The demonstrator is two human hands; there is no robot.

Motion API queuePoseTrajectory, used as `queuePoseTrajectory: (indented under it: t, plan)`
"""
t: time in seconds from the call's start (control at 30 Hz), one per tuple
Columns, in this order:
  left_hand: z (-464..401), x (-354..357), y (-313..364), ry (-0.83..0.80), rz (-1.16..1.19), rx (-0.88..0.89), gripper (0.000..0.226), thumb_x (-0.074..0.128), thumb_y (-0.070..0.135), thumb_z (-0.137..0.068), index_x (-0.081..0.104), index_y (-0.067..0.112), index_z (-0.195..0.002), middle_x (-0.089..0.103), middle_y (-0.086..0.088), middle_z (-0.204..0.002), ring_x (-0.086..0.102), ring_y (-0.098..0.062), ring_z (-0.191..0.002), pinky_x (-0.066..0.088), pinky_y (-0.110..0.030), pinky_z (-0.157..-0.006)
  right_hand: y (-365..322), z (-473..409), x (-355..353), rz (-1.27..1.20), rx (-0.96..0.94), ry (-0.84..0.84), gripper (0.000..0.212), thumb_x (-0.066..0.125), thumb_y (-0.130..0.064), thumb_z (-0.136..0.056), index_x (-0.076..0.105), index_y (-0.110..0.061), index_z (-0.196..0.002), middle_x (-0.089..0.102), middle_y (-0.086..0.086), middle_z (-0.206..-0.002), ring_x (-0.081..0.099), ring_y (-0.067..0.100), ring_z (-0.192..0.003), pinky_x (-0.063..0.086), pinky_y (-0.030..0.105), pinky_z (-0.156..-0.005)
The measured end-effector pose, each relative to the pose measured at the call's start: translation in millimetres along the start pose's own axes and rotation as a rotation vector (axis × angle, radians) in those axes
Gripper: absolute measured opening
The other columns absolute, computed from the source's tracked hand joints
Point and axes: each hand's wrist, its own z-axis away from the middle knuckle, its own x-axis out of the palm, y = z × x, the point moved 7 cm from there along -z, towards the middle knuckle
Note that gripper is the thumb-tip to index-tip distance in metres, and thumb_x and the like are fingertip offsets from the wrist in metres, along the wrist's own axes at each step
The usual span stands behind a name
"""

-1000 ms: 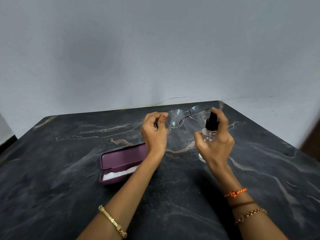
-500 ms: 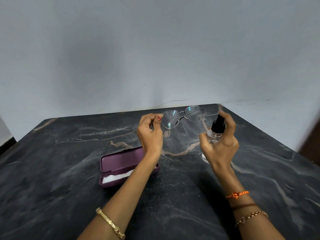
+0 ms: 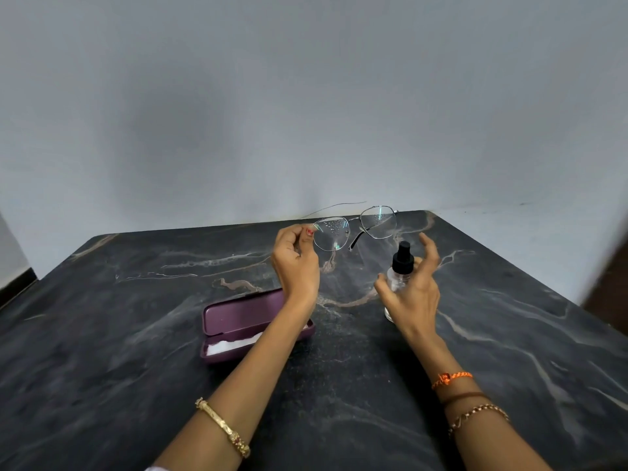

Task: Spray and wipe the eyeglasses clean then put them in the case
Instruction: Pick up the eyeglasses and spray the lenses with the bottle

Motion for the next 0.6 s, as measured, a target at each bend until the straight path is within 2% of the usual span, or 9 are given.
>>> queuePoseTrajectory:
  t: [0.13,0.23,0.33,0.43,0.5,0.57,0.6]
  plan:
    - [-1,-1,-1,0.005,0.007,-0.002,0.014,0.057,0.015,-0.085,0.066,0.005,-0.088,0.055,0.009,-0.082,0.052,-0.001,-0.077,0.041,-0.003,-0.067,8,0,-1,-0.061,0.034,0.001,0.079,0.067,-0.003,-0.070,0.018,-0.033,-0.125,0.056,0.003,-0.081,0.053,0.024,-0.058,0.038,0.028,-0.062]
    - [-2,-2,-1,0.010,0.005,-0.006,0.014,0.057,0.015,-0.086,0.066,0.005,-0.087,0.055,0.009,-0.083,0.052,-0.001,-0.077,0.041,-0.002,-0.067,12,0,-2,-0.067,0.052,0.010,0.079,0.069,-0.006,-0.071,0.019,-0.027,-0.129,0.058,0.003,-0.082,0.054,0.023,-0.061,0.038,0.028,-0.064]
    - [-1,-2,0,0.003,-0.006,0.000,0.013,0.056,0.015,-0.086,0.065,0.006,-0.087,0.055,0.010,-0.082,0.052,-0.001,-0.077,0.040,-0.001,-0.066,13,0,-1,-0.094,0.069,0.010,0.076,0.067,-0.008,-0.073,0.019,-0.030,-0.128,0.059,0.005,-0.087,0.057,0.026,-0.066,0.039,0.029,-0.066]
    - [-3,-4,3,0.002,-0.012,0.004,0.013,0.055,0.015,-0.087,0.065,0.006,-0.088,0.053,0.011,-0.082,0.051,0.000,-0.077,0.040,-0.002,-0.067,16,0,1,-0.103,0.071,-0.003,0.071,0.063,-0.020,-0.073,0.021,-0.026,-0.130,0.059,0.008,-0.095,0.057,0.029,-0.070,0.044,0.035,-0.066]
    - [-2,-9,5,0.011,-0.014,0.020,0.013,0.054,0.012,-0.087,0.065,0.007,-0.088,0.052,0.012,-0.083,0.051,0.000,-0.078,0.041,-0.003,-0.068,17,1,2,-0.099,0.081,0.002,0.068,0.059,-0.033,-0.070,0.023,-0.031,-0.128,0.058,0.011,-0.107,0.057,0.028,-0.082,0.050,0.046,-0.074]
    - [-3,-18,9,0.015,-0.027,0.055,0.012,0.052,0.010,-0.088,0.064,0.009,-0.087,0.052,0.013,-0.083,0.051,-0.001,-0.079,0.042,-0.005,-0.069,17,2,-2,-0.051,0.081,0.066,0.072,0.057,-0.044,-0.067,0.025,-0.028,-0.130,0.054,0.013,-0.118,0.052,0.026,-0.101,0.045,0.053,-0.088]
    - [-4,-25,12,0.025,-0.037,0.078,0.012,0.051,0.009,-0.088,0.063,0.010,-0.087,0.051,0.013,-0.084,0.051,-0.001,-0.079,0.042,-0.006,-0.070,14,2,-7,-0.001,0.065,0.120,0.074,0.056,-0.047,-0.067,0.026,-0.025,-0.130,0.051,0.014,-0.122,0.048,0.026,-0.107,0.041,0.052,-0.093]
